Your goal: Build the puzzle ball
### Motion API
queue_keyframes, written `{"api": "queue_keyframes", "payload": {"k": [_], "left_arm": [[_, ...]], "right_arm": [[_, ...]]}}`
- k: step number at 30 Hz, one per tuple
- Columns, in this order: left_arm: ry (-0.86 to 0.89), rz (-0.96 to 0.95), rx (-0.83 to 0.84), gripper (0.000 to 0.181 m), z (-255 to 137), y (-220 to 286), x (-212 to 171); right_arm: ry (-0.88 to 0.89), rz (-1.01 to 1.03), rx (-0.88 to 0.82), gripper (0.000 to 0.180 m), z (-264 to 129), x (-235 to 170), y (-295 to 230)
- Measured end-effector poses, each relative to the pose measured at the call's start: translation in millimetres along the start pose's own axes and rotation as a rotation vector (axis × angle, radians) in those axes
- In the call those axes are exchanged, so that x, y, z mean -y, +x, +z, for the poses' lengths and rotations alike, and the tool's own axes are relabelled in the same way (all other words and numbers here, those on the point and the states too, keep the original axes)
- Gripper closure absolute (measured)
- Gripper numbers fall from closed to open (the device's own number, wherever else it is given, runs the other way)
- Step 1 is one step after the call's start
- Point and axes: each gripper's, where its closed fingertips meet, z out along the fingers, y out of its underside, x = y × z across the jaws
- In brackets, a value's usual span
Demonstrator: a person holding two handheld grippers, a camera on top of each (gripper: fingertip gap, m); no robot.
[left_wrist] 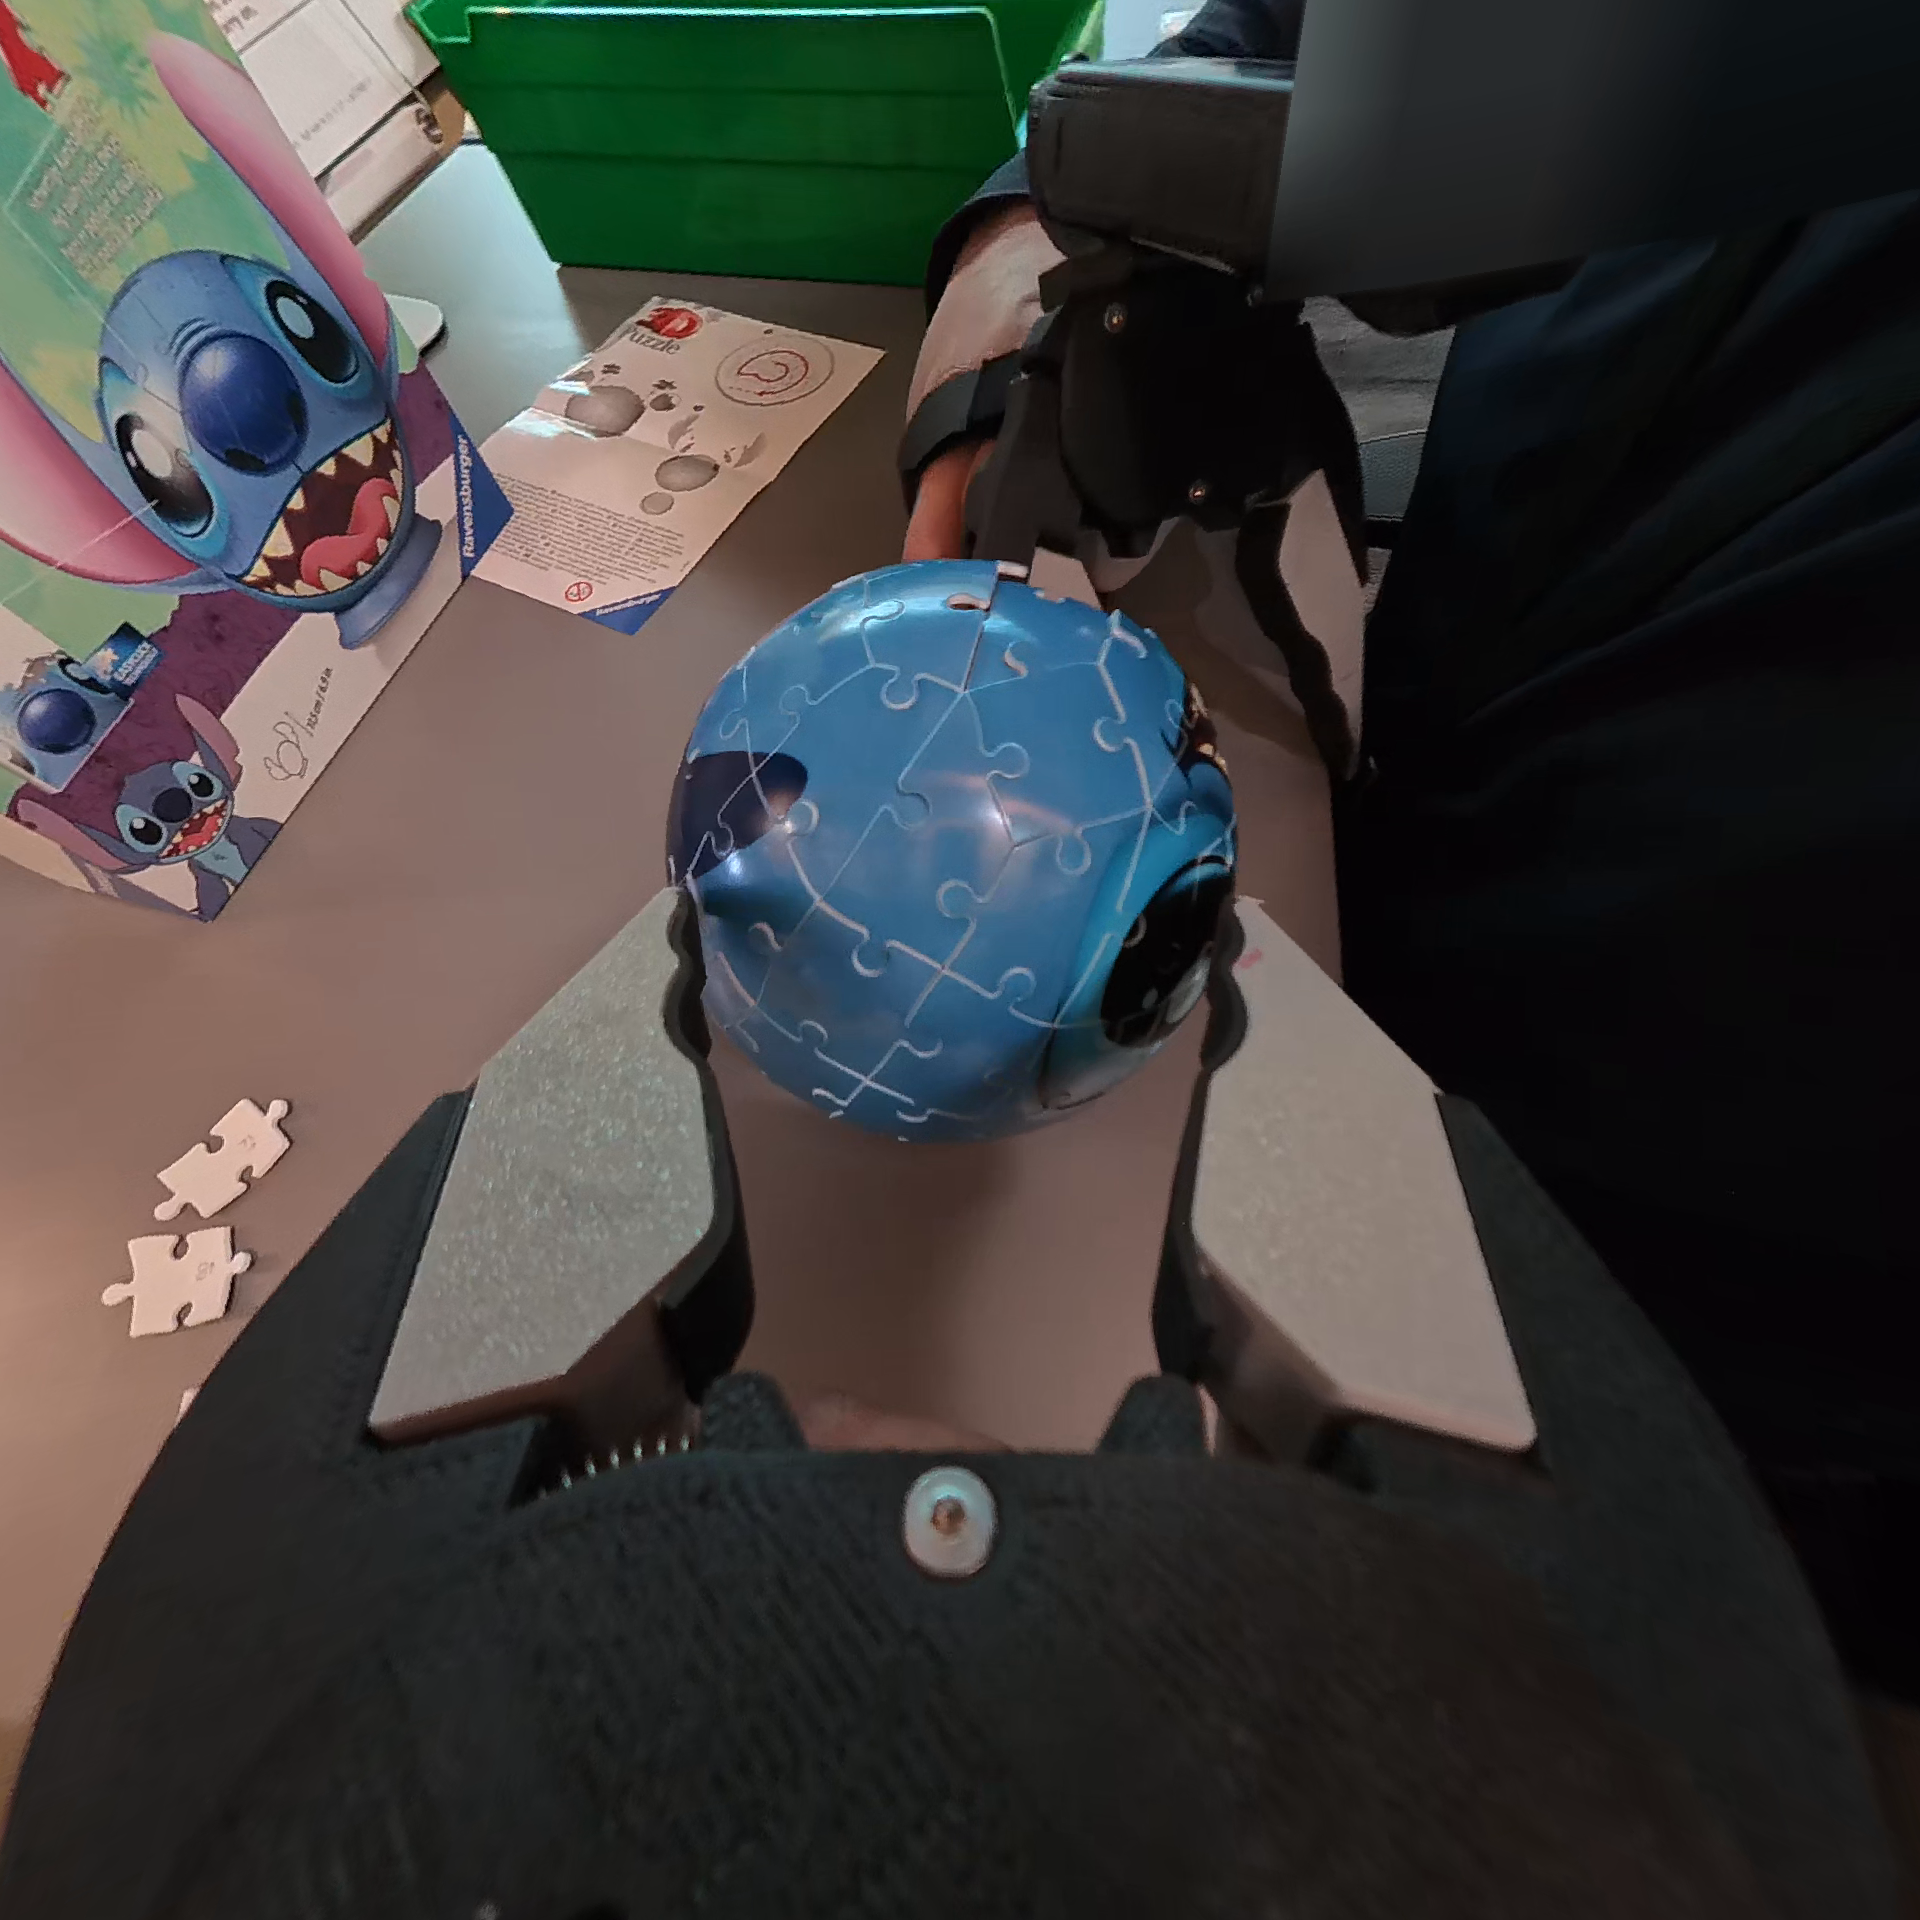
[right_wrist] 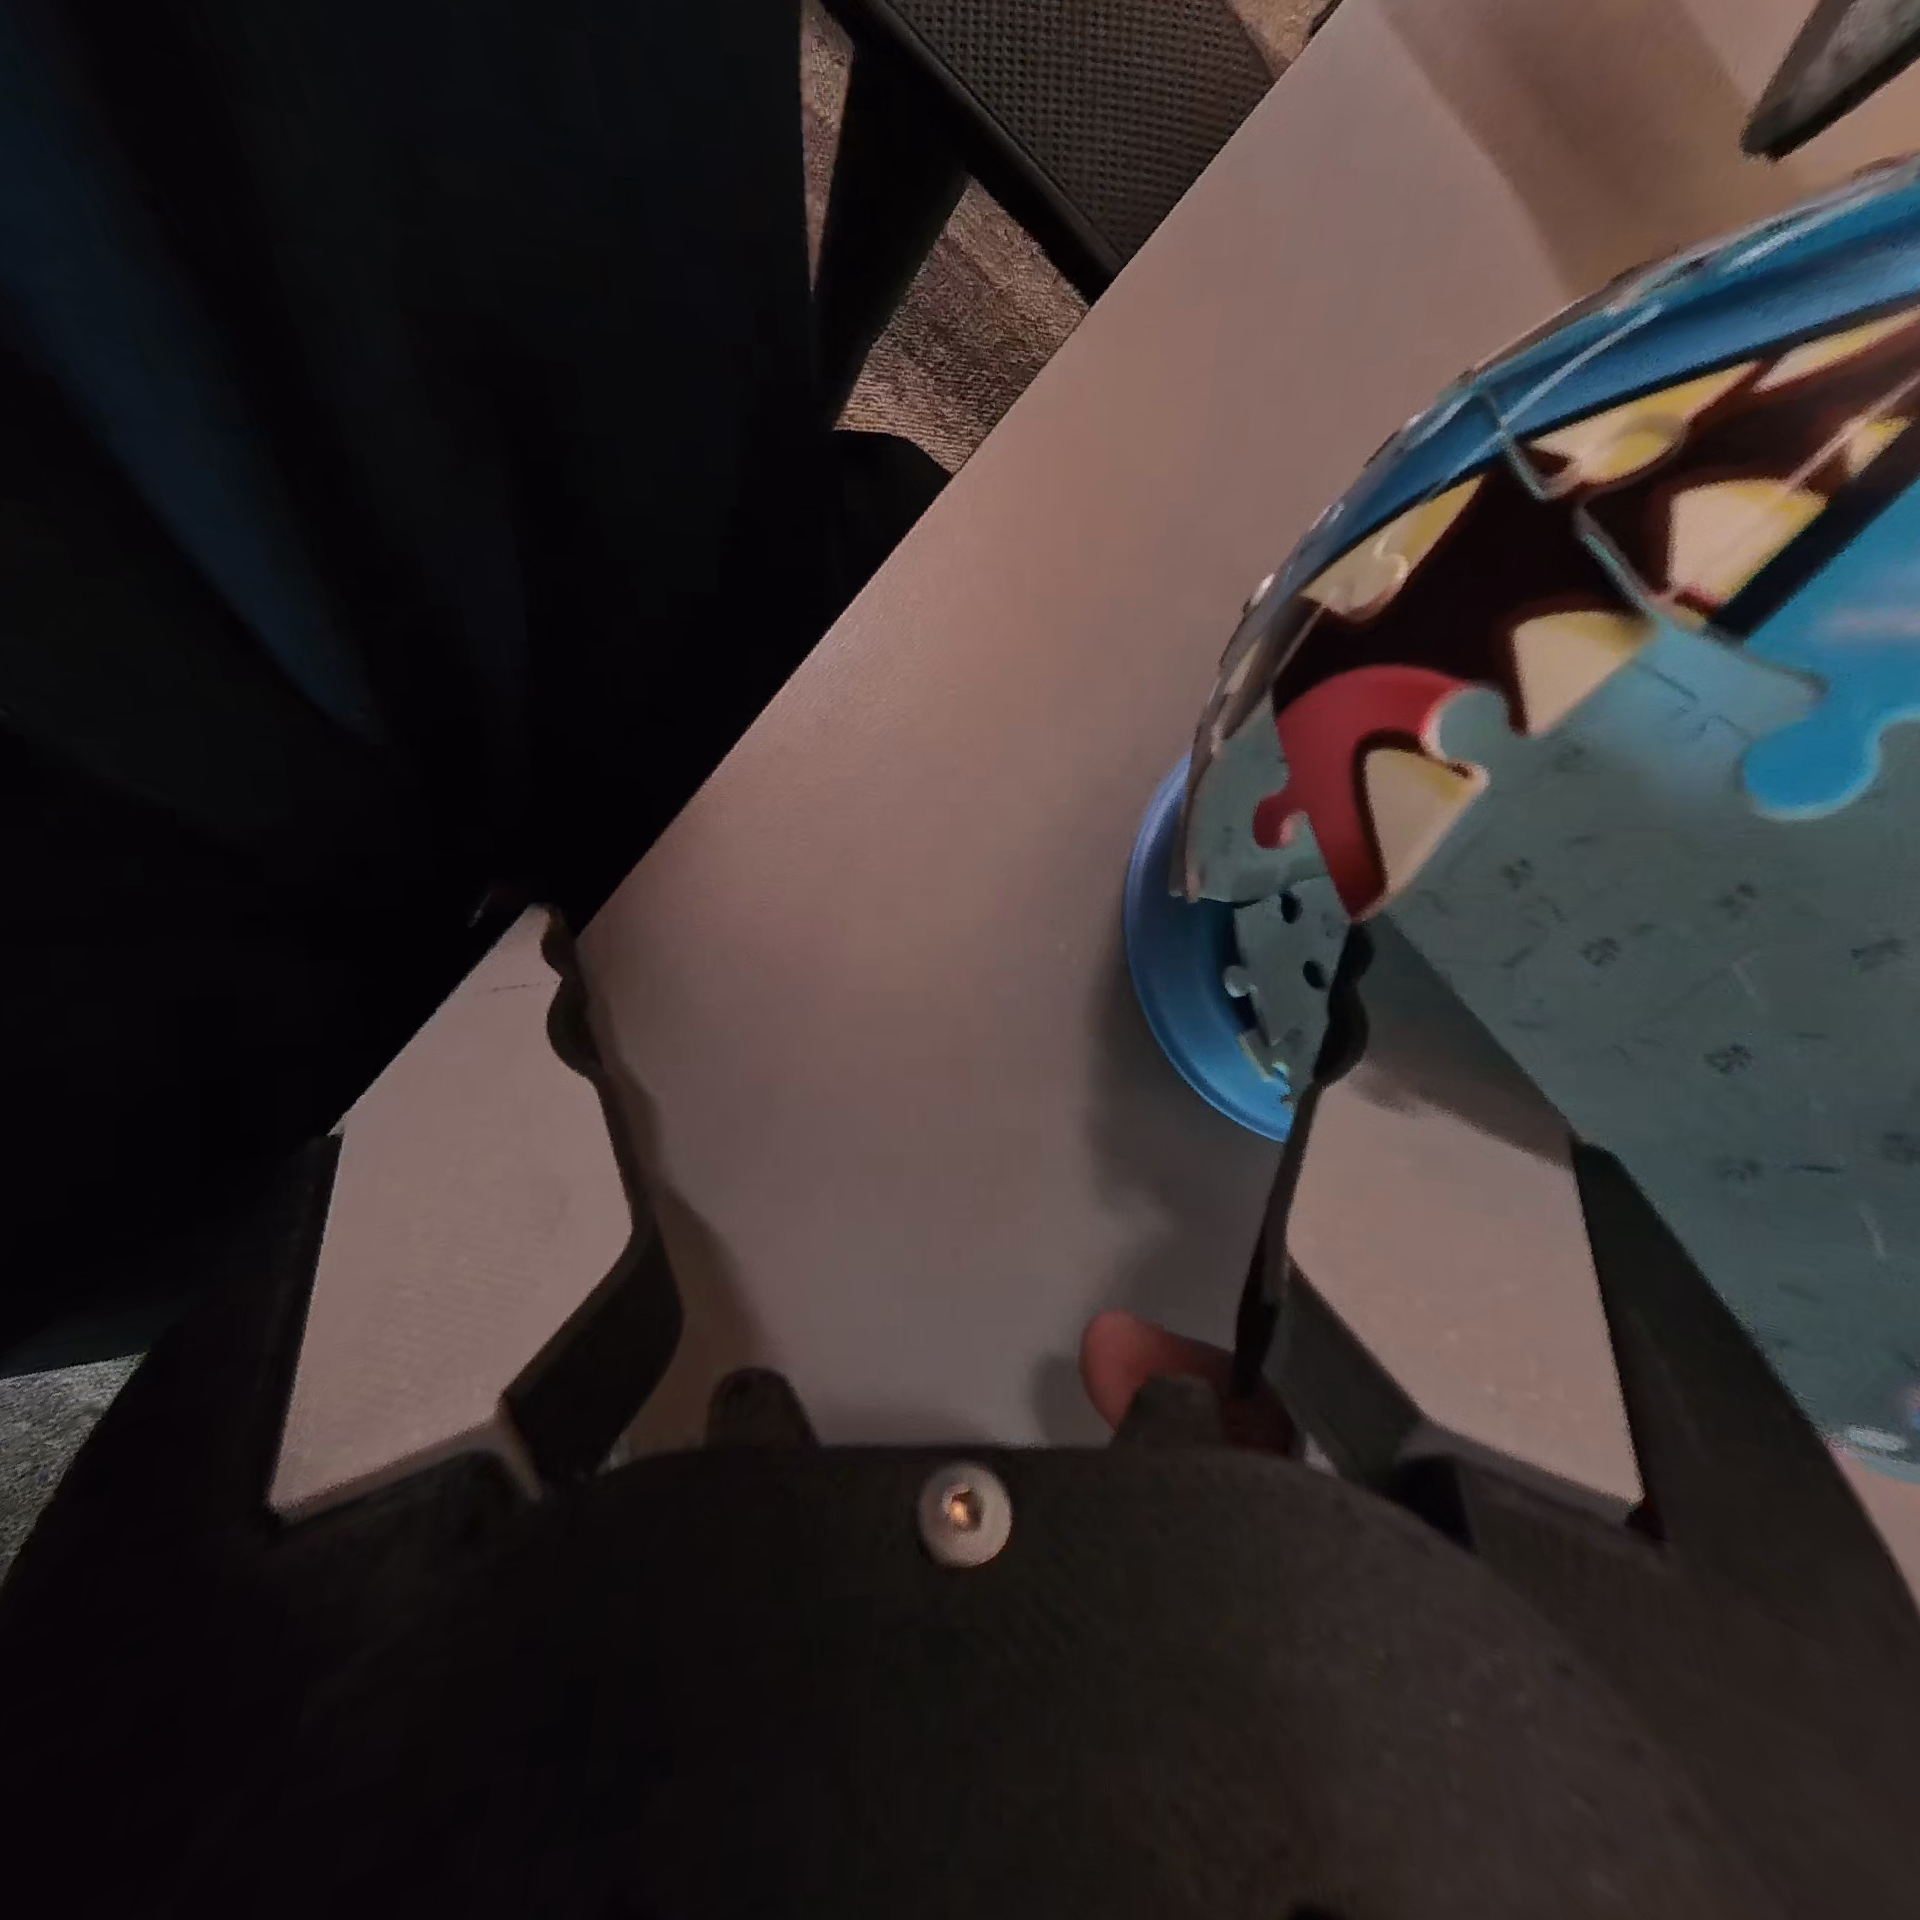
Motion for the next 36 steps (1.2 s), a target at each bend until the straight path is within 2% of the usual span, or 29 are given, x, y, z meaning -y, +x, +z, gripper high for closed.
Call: {"api": "queue_keyframes", "payload": {"k": [15, 22, 36], "left_arm": [[-0.021, -0.04, 0.031, 0.082, 0, -4, -4], [-0.031, -0.046, 0.03, 0.081, -1, -6, -6], [-0.04, -0.032, 0.006, 0.083, 4, -2, -6]], "right_arm": [[-0.048, -0.001, 0.072, 0.035, 7, -5, -5], [-0.1, -0.016, 0.047, 0.041, 4, -7, -9], [-0.199, 0.015, 0.009, 0.038, 3, -14, -9]]}}
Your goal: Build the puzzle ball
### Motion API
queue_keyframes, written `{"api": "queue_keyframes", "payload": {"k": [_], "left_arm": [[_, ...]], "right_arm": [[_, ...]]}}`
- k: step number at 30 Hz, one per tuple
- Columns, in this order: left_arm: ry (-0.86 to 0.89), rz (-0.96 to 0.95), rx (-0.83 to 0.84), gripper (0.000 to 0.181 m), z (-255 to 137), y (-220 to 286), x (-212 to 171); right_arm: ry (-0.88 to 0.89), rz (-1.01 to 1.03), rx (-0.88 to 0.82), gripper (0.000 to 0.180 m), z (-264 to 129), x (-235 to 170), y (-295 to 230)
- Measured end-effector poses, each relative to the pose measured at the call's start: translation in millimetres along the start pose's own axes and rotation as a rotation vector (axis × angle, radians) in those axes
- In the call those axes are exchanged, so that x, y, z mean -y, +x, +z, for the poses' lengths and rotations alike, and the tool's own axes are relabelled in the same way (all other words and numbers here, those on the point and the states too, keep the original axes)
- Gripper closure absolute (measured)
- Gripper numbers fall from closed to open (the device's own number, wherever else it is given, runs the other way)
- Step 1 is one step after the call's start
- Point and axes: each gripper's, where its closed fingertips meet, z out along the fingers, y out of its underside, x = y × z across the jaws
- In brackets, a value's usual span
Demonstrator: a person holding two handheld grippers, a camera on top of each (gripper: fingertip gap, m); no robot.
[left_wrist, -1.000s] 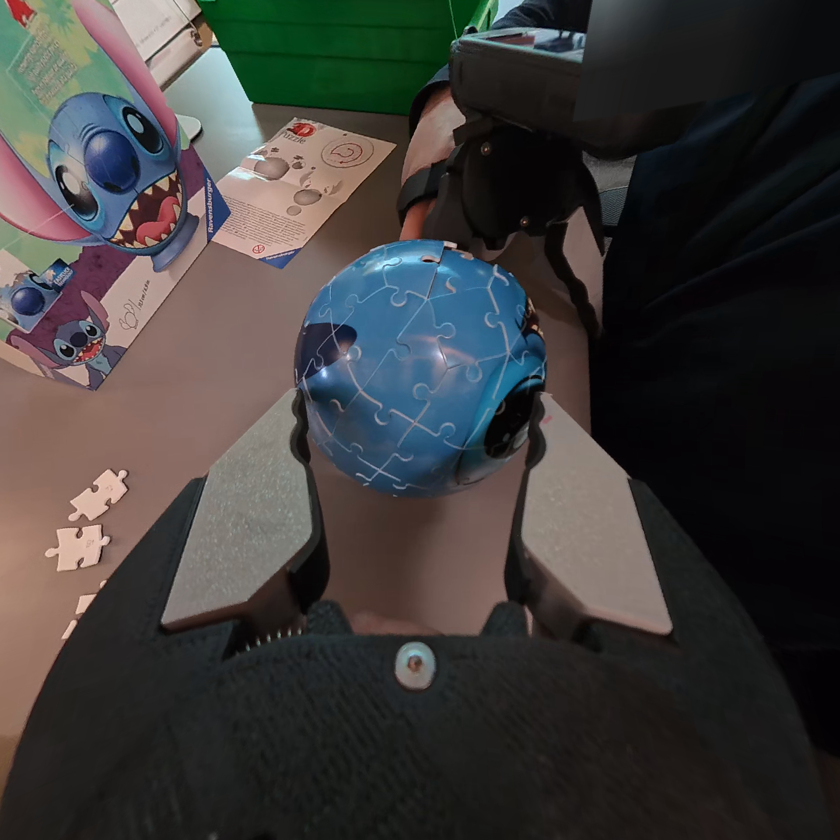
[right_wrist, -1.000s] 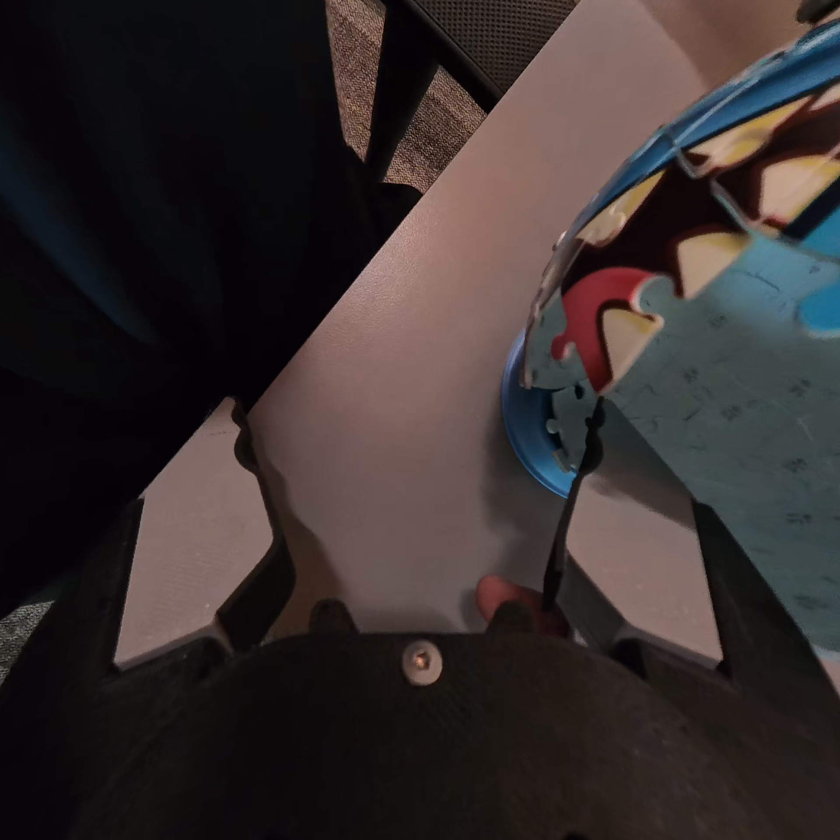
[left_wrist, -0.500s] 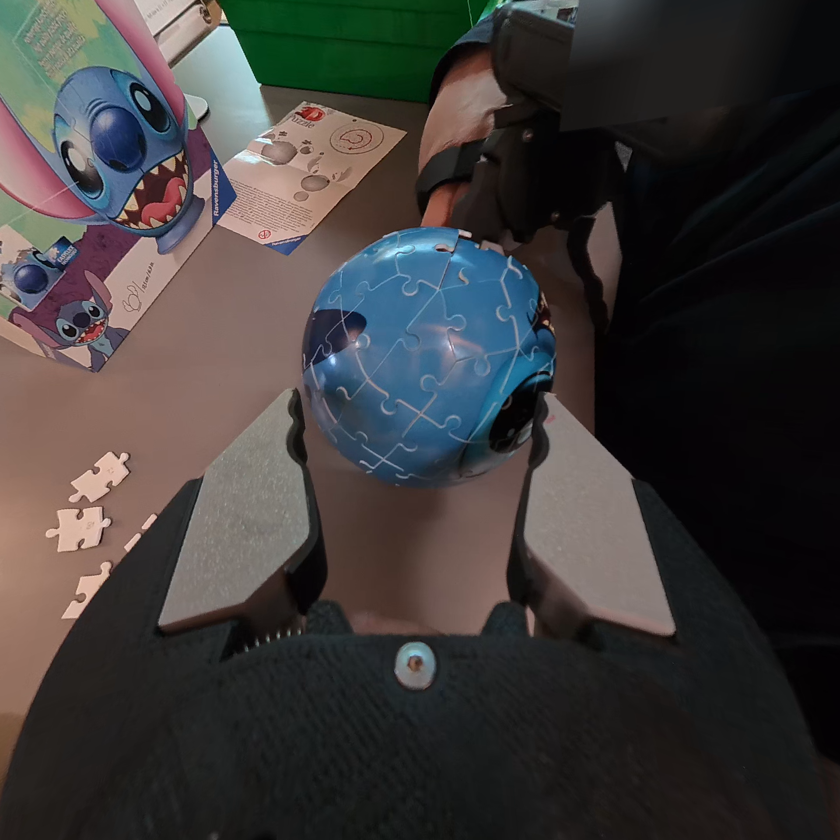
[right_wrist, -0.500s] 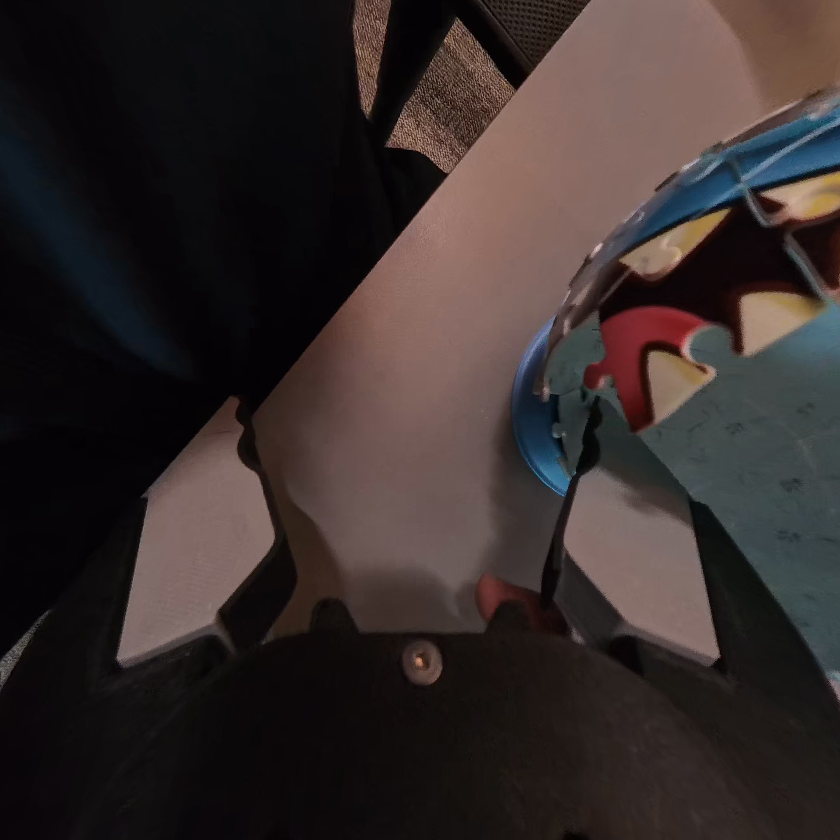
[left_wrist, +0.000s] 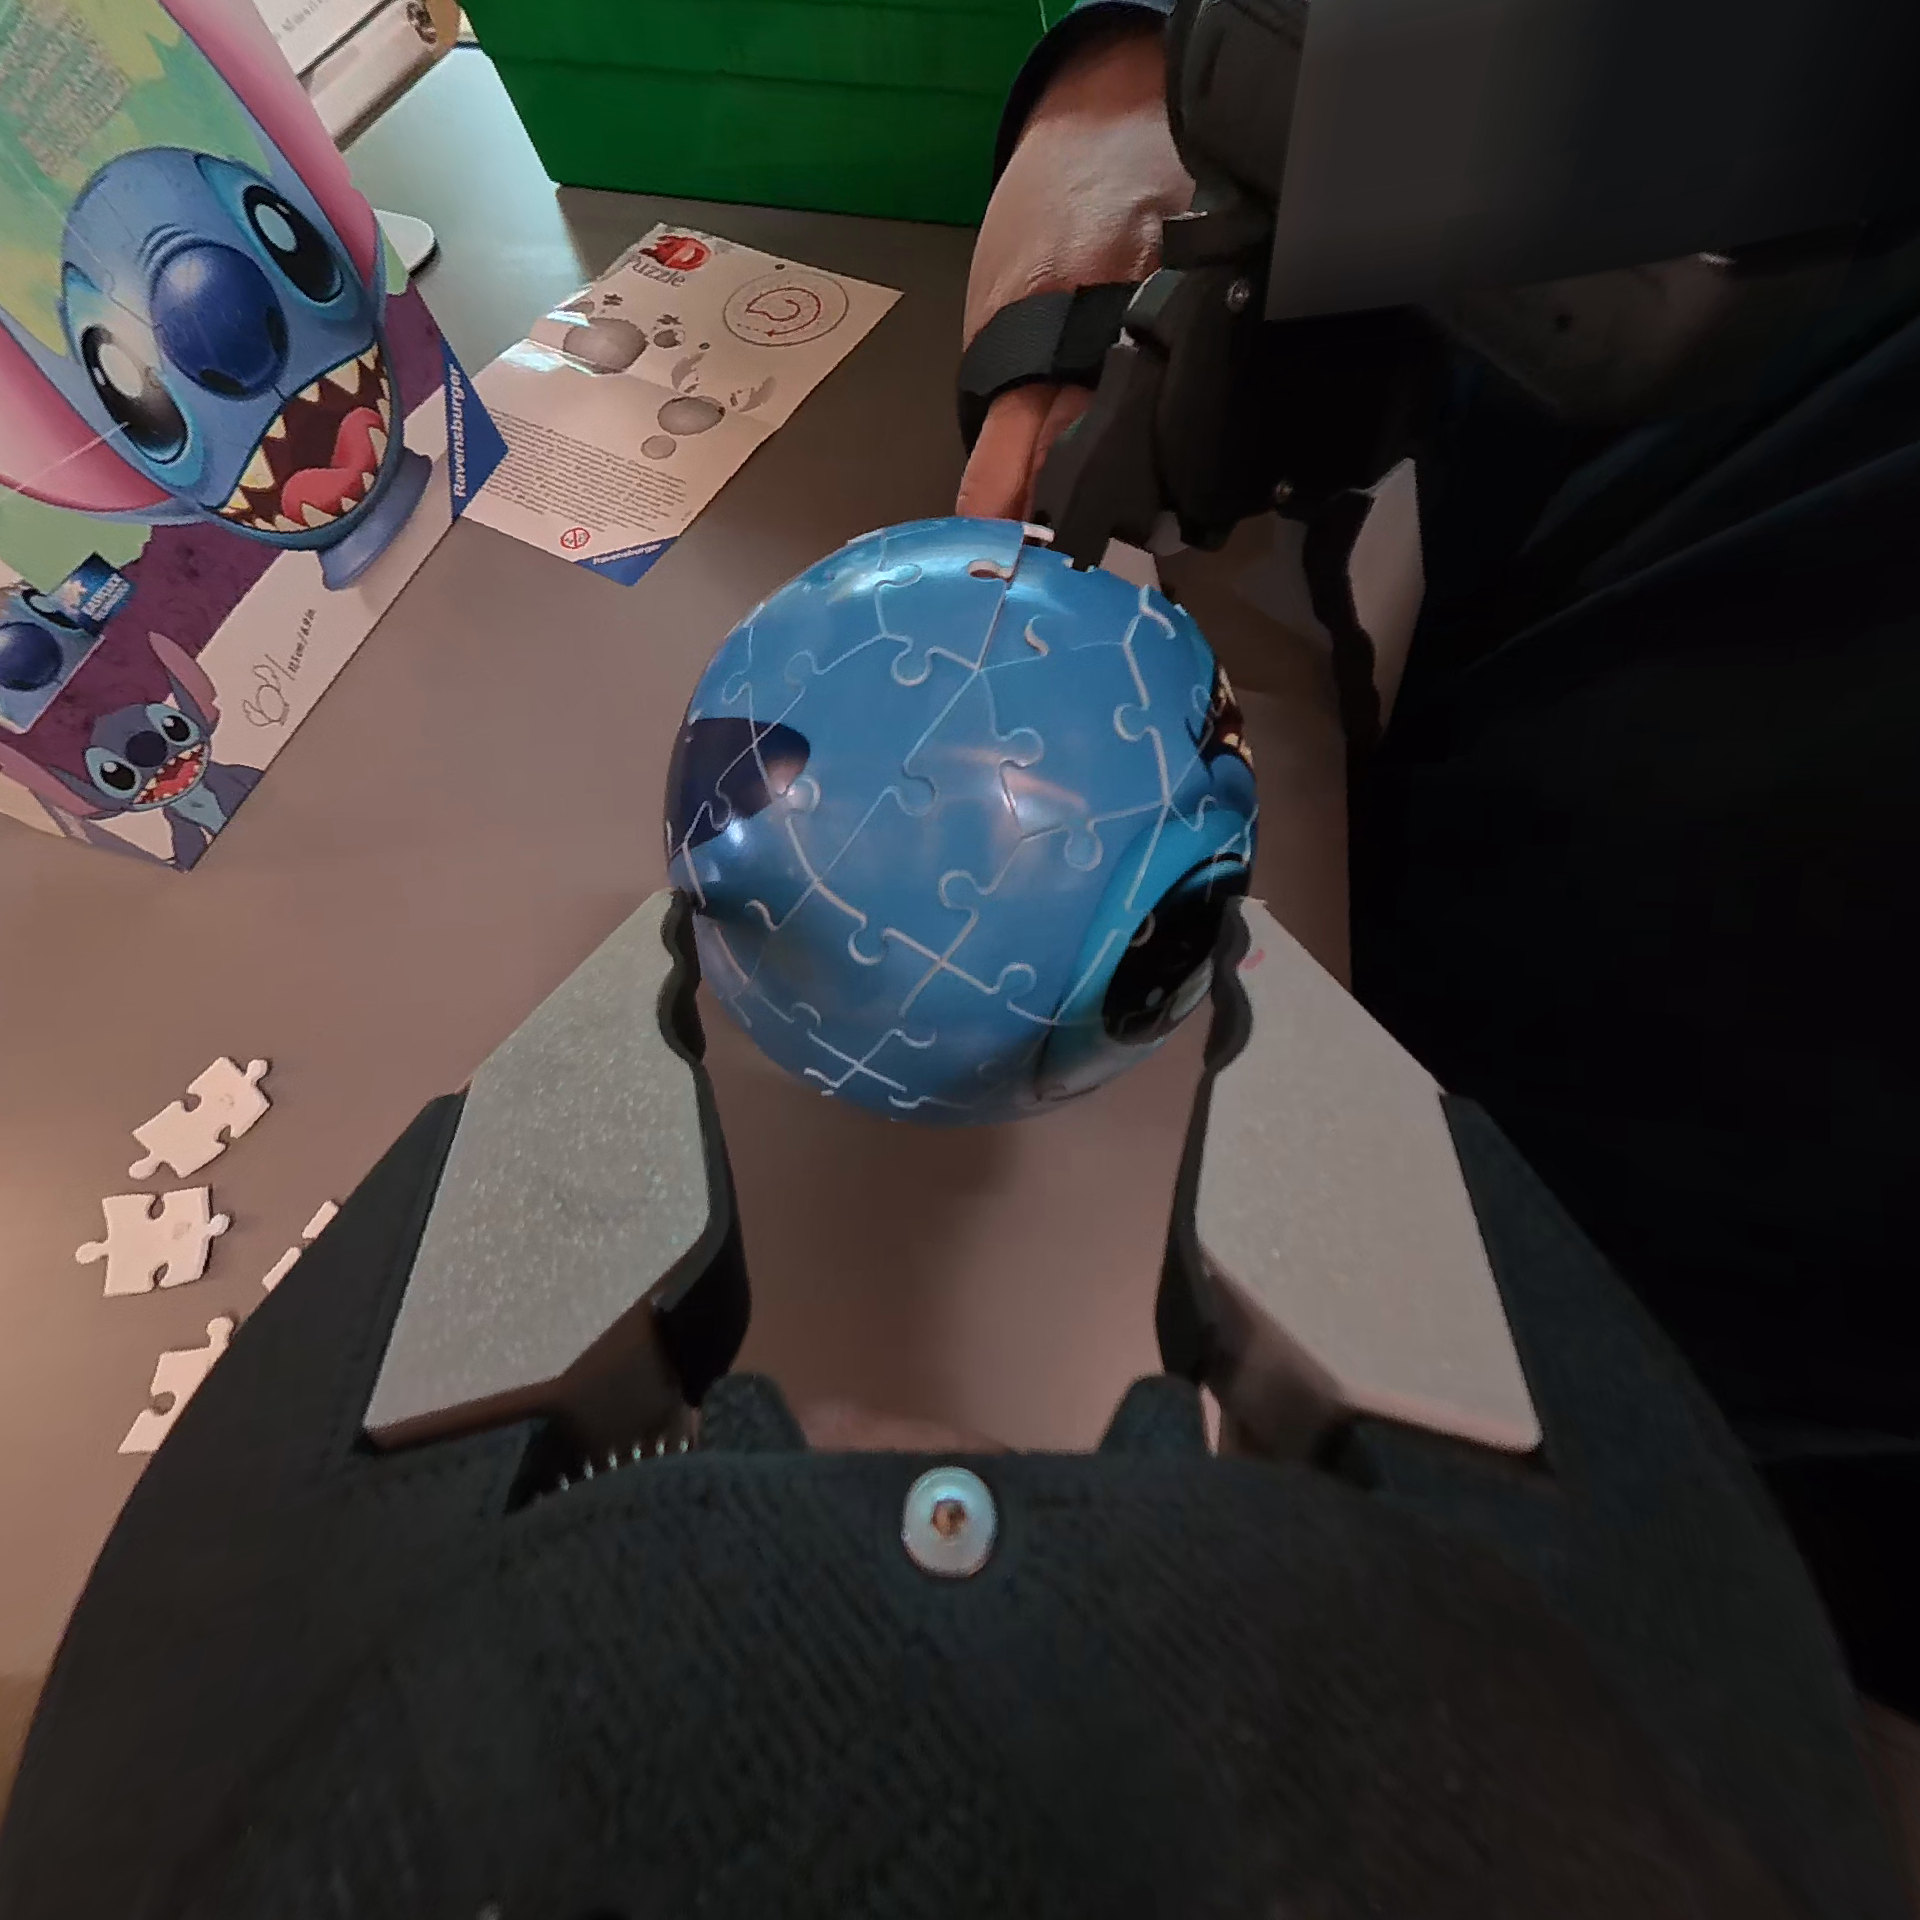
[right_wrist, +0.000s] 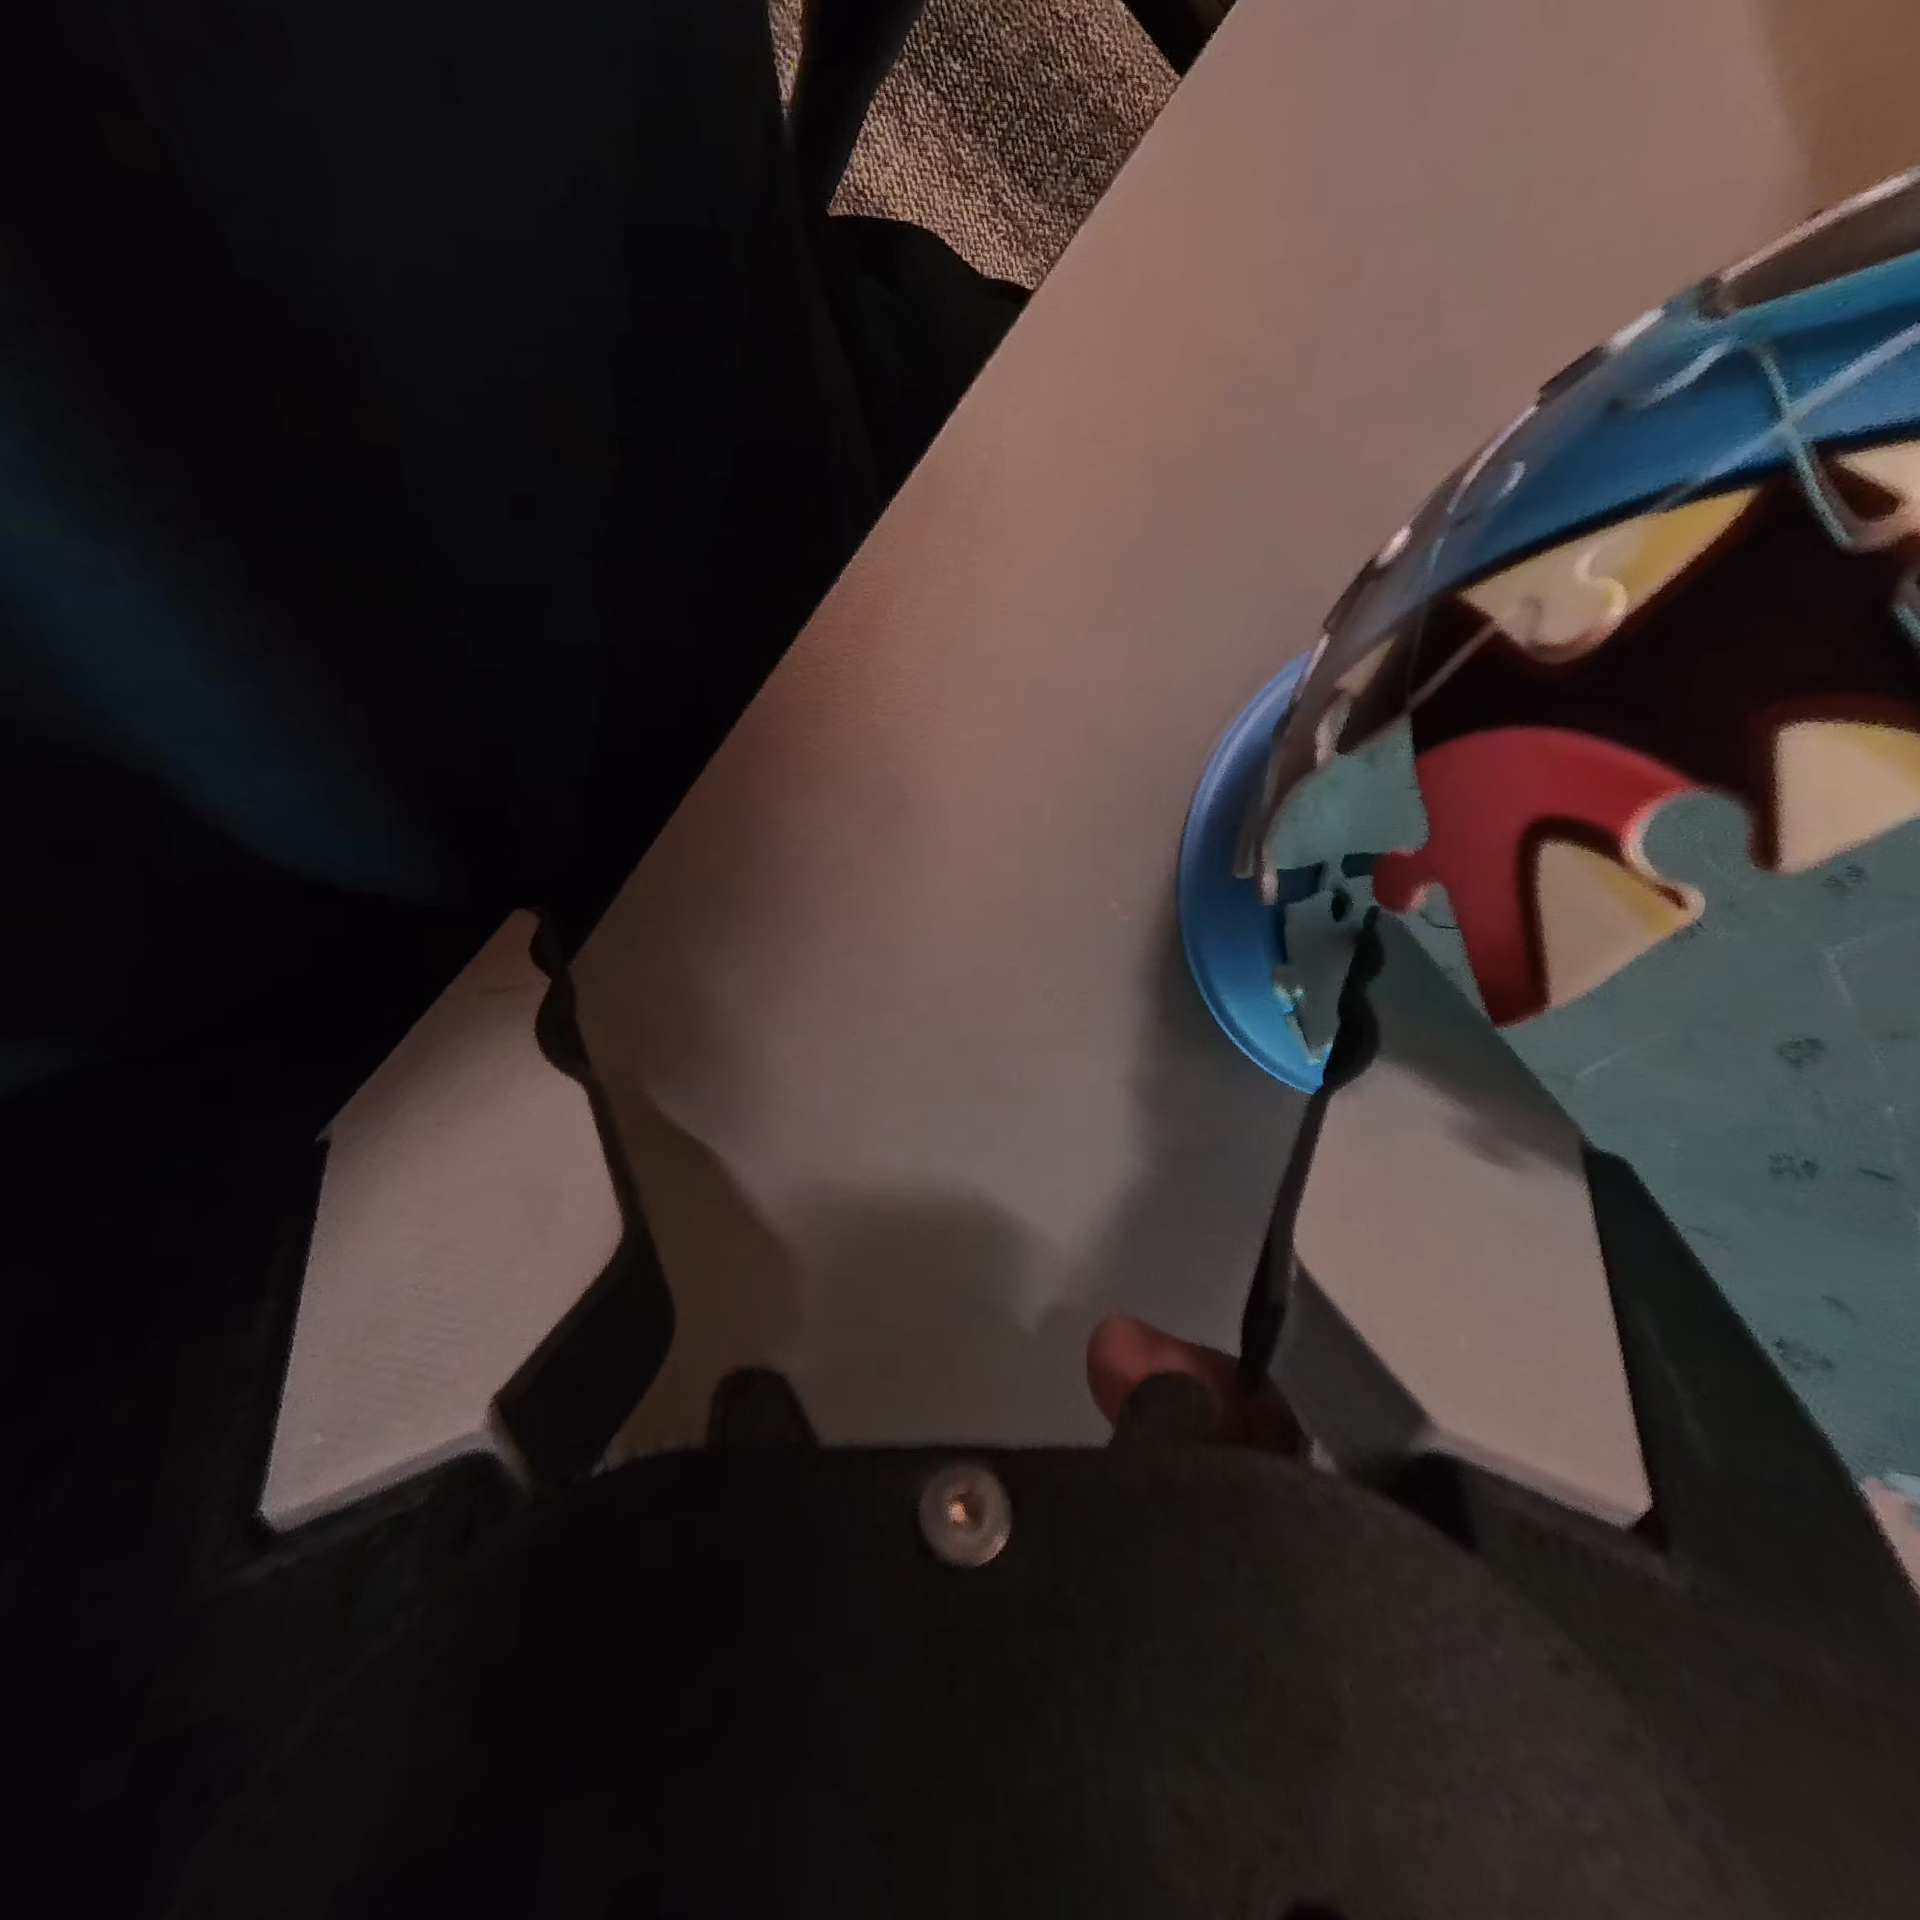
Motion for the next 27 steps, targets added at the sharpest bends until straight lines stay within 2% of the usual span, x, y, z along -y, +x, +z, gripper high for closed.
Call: {"api": "queue_keyframes", "payload": {"k": [27], "left_arm": [[-0.004, 0.005, -0.005, 0.082, 1.5, 0.3, 0.4]], "right_arm": [[-0.037, -0.023, -0.022, 0.041, 2.6, 2.5, -0.7]]}}
